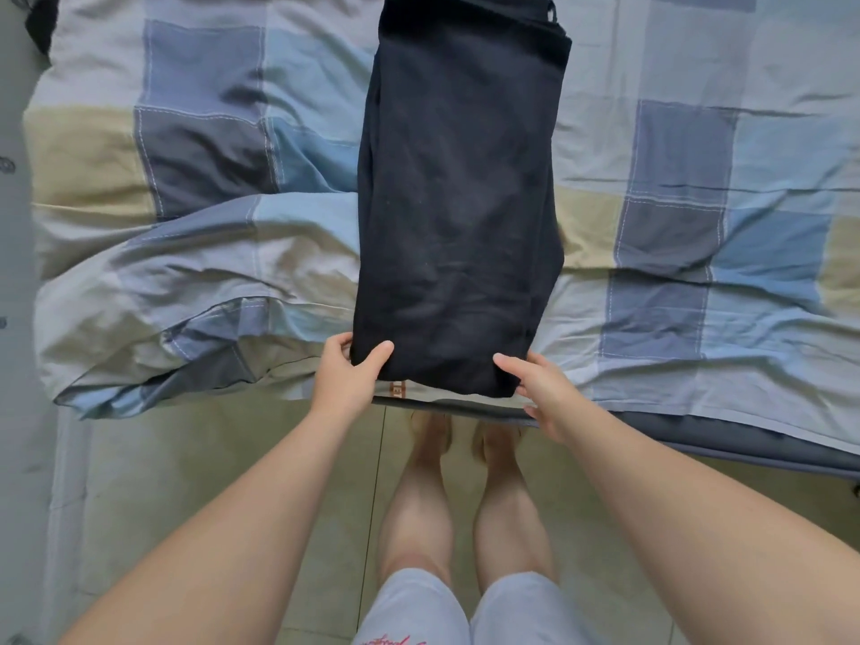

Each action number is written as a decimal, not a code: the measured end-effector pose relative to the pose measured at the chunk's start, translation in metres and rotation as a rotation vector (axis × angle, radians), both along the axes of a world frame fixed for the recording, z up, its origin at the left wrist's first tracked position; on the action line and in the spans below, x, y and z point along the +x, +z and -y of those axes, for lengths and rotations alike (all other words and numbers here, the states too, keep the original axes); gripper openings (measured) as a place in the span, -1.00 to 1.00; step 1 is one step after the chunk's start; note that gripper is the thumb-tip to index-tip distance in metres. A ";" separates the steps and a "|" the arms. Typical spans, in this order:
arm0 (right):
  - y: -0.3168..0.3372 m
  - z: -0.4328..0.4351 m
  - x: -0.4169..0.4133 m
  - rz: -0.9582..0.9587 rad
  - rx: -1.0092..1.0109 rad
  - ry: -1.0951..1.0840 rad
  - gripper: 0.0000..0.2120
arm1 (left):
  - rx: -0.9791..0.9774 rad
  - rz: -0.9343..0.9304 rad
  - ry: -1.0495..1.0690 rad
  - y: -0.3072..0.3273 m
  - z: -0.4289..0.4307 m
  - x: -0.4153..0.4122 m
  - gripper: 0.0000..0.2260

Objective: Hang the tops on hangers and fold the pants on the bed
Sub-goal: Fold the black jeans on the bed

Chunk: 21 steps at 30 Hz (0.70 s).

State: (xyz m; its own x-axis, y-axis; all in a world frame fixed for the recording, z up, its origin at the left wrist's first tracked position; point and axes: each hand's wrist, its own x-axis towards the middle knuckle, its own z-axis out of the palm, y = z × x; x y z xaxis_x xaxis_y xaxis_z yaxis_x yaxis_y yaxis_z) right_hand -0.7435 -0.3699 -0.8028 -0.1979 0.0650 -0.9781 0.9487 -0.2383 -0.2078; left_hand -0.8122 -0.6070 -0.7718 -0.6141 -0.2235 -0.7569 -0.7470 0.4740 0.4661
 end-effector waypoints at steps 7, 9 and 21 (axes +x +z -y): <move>0.023 -0.018 0.019 -0.018 -0.002 -0.012 -0.67 | 0.017 0.026 0.016 0.023 -0.004 0.010 -0.72; 0.042 -0.021 0.023 -0.027 -0.046 -0.067 -0.75 | 0.033 0.034 0.045 0.035 -0.010 0.011 -0.74; 0.150 -0.052 -0.034 -0.199 0.074 -0.313 -0.75 | 0.203 -0.075 0.153 0.127 -0.046 -0.032 -0.43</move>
State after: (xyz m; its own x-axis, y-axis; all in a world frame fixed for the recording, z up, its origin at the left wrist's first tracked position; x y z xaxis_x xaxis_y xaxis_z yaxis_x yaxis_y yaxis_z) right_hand -0.7775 -0.3178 -0.6524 -0.3425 0.2214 -0.9130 0.7719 -0.4877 -0.4078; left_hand -0.8443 -0.5614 -0.6445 -0.6405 -0.1664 -0.7497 -0.7630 0.2488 0.5966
